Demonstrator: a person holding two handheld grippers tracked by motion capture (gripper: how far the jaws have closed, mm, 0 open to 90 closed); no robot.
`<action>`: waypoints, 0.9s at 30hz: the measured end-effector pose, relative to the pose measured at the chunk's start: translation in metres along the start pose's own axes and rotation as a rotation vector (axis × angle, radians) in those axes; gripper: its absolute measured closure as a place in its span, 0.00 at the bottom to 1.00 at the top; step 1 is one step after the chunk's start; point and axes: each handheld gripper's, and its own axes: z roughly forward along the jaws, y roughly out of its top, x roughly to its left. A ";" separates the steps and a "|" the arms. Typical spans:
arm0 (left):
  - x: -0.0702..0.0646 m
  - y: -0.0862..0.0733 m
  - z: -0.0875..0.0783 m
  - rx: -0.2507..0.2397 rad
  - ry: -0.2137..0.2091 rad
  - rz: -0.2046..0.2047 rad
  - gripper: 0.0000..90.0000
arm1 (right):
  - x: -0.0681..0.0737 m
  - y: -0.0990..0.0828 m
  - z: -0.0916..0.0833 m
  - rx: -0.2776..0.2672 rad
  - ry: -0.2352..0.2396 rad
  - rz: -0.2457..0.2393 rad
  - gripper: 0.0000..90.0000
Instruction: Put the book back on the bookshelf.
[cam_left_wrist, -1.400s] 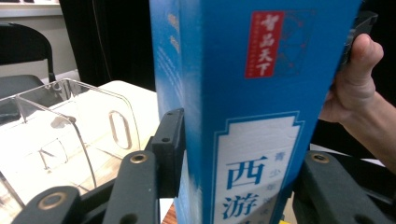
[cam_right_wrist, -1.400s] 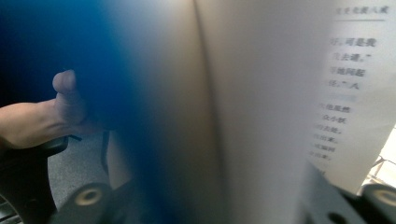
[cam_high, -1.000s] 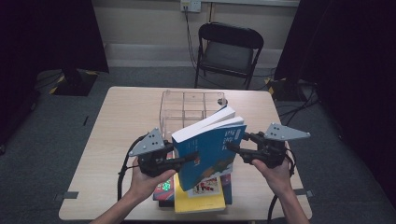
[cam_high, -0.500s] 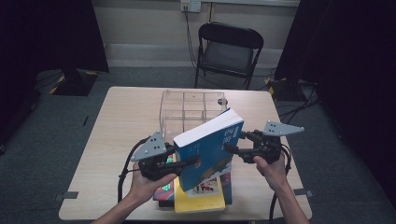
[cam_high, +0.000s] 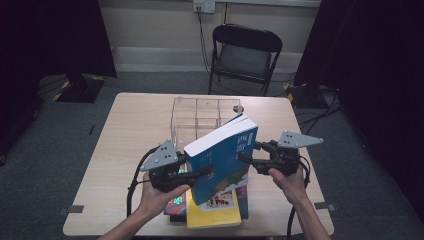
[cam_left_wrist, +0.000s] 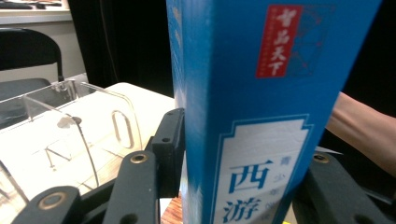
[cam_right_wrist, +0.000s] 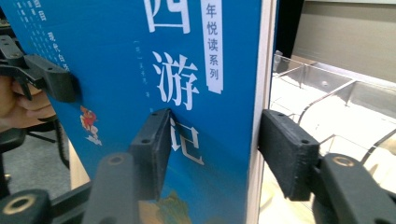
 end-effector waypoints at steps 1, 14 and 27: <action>0.000 0.000 0.001 -0.007 0.000 -0.007 0.63 | 0.001 0.000 0.000 0.001 -0.004 -0.001 0.52; 0.002 -0.006 0.014 -0.016 0.049 0.000 0.65 | 0.007 0.000 0.000 0.007 0.030 -0.003 0.58; 0.015 -0.003 0.018 -0.039 0.069 -0.046 0.64 | 0.004 0.003 0.008 0.014 0.015 0.010 0.63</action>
